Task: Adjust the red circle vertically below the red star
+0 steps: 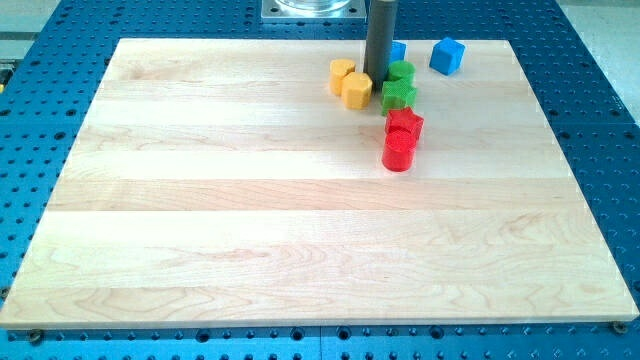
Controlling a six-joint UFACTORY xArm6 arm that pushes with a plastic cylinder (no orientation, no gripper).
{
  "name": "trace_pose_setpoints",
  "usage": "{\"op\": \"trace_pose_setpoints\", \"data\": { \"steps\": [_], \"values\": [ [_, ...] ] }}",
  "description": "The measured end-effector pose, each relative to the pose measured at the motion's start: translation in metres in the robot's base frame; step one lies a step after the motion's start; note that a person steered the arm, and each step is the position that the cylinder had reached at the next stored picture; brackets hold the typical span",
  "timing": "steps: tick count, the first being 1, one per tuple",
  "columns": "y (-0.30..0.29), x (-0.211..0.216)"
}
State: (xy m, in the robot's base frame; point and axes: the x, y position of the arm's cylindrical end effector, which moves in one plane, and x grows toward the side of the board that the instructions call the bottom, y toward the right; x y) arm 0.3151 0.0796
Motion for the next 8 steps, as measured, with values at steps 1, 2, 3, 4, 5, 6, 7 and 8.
{"op": "trace_pose_setpoints", "data": {
  "steps": [1, 2, 3, 4, 5, 6, 7, 8],
  "values": [
    [-0.027, 0.038],
    [-0.029, 0.025],
    [-0.029, 0.035],
    [-0.018, 0.049],
    [-0.011, 0.061],
    [0.003, 0.074],
    [0.004, 0.094],
    [0.001, 0.110]
  ]
}}
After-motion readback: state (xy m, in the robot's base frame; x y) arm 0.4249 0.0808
